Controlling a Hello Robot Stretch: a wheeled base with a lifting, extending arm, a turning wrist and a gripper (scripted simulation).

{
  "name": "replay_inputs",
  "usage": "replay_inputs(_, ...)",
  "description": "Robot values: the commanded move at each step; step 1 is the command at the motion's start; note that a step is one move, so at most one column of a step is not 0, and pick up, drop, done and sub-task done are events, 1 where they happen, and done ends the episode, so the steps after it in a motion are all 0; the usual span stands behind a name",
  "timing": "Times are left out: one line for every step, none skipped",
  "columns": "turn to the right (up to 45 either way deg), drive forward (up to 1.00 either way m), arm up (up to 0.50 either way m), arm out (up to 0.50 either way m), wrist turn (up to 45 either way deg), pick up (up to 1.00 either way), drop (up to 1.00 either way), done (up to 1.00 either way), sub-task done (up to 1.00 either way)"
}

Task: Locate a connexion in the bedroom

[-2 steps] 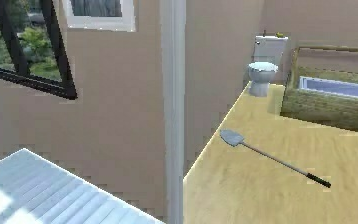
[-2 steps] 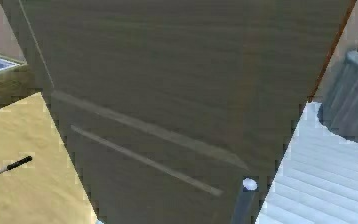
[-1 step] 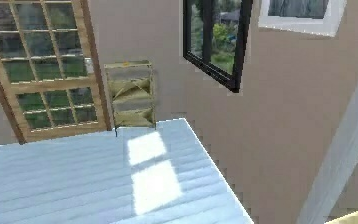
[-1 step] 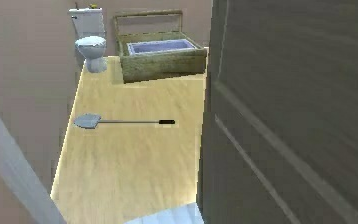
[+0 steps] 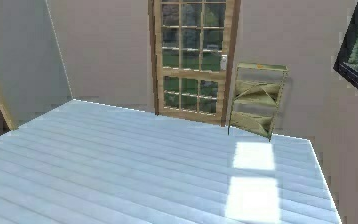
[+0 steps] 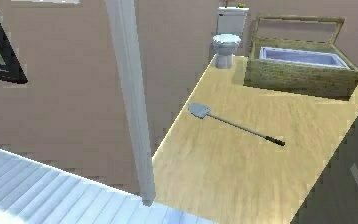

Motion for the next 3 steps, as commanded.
replay_inputs(0.0,0.05,0.00,0.00,0.0,0.00,0.00,0.00,0.00)
replay_inputs(-45.0,0.00,0.00,0.00,0.0,0.00,0.00,0.00,0.00)
replay_inputs(-45.0,0.00,0.00,0.00,0.0,0.00,0.00,0.00,0.00)
